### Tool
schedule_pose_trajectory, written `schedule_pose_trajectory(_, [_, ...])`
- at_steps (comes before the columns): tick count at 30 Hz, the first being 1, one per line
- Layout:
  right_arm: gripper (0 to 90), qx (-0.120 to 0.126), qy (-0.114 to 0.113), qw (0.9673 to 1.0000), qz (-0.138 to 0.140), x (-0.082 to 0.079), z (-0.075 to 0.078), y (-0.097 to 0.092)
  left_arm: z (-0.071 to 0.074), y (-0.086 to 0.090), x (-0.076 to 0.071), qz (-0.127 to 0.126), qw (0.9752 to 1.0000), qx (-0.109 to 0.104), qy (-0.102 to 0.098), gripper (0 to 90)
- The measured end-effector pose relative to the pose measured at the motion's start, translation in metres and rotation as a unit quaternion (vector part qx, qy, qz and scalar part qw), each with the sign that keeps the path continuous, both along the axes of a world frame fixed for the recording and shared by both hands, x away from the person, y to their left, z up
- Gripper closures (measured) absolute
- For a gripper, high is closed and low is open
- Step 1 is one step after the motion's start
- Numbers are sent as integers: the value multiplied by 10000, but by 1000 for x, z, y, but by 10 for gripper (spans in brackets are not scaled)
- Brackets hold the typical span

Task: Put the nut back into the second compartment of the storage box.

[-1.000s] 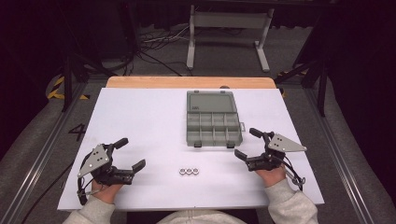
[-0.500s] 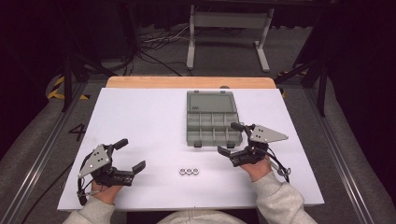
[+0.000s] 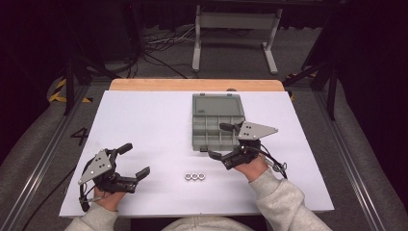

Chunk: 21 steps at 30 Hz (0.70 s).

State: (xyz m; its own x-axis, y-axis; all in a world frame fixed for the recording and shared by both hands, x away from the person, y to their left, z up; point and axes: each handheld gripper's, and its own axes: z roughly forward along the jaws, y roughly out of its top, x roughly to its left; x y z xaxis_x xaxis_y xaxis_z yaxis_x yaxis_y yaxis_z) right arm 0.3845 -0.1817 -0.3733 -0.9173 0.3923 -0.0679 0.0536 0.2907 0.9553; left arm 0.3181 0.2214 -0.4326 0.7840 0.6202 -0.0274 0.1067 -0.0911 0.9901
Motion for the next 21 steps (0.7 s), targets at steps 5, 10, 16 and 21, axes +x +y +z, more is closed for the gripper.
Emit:
schedule_pose_trajectory(5, [27,-635,100,9978,172,3,10,19,0,1,0,42,10000,29,18,4])
schedule_pose_trajectory(10, [26,-1202,261,9922,205,7,13,31,0,0,0,42,10000,31,10,4])
schedule_pose_trajectory(16, [28,-1815,447,9819,310,6,16,44,0,-1,0,13,10000,4,43,4])
schedule_pose_trajectory(21, [30,-2305,529,9710,357,5,19,52,0,0,0,-6,10000,54,48,4])
